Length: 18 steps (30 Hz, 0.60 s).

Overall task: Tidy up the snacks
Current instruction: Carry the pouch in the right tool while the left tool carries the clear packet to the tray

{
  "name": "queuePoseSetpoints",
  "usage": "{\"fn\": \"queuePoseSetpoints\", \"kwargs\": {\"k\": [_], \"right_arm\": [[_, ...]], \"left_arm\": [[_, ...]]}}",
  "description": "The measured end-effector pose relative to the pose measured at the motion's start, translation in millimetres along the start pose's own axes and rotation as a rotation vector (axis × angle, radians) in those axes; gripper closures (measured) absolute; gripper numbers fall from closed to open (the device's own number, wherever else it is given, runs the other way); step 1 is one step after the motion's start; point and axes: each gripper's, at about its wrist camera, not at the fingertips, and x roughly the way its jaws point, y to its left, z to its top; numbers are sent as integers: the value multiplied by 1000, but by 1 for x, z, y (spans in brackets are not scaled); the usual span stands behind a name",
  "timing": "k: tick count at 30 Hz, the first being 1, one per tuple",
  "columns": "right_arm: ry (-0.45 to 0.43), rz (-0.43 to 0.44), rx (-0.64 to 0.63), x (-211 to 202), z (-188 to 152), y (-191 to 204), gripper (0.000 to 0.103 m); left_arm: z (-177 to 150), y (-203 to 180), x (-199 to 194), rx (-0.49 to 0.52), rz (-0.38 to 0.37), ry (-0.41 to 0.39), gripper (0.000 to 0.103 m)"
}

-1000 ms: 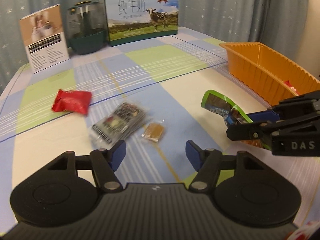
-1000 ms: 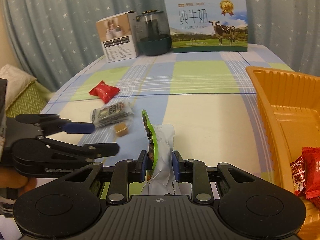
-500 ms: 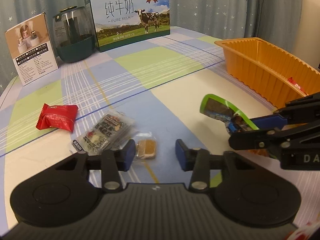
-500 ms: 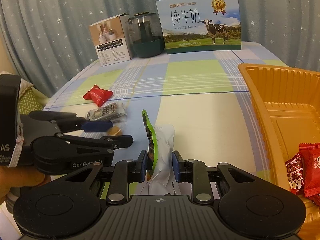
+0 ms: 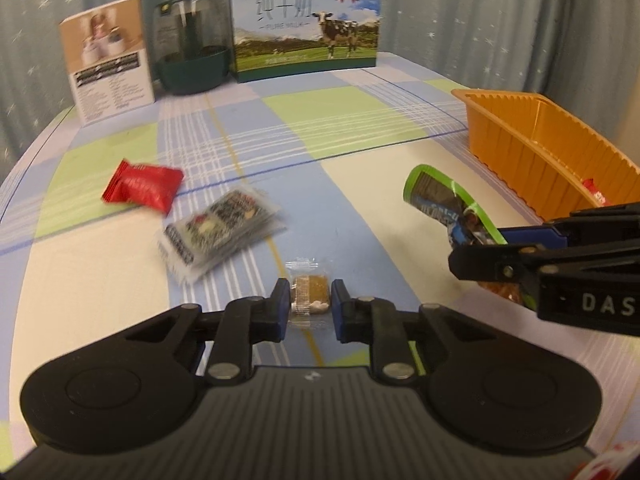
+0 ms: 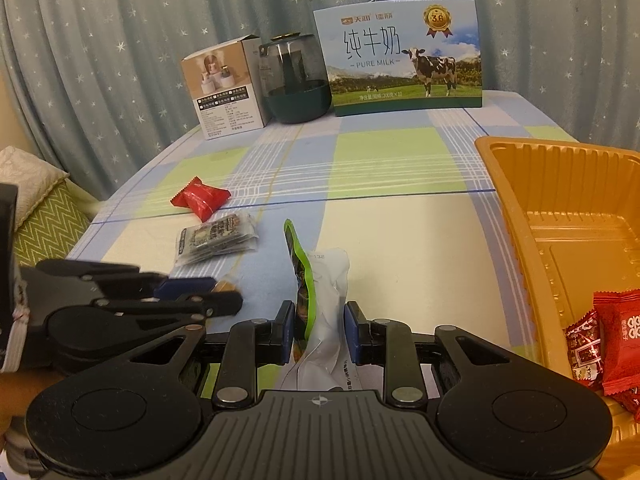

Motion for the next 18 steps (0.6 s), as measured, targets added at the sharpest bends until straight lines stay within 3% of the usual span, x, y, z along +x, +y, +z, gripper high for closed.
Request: {"fn": "queuePoseSetpoints", "kwargs": {"k": [18], "right_arm": [[-13, -21, 49, -62, -12, 14, 77]], "left_arm": [[-24, -26, -72, -119, 28, 18, 84]]}}
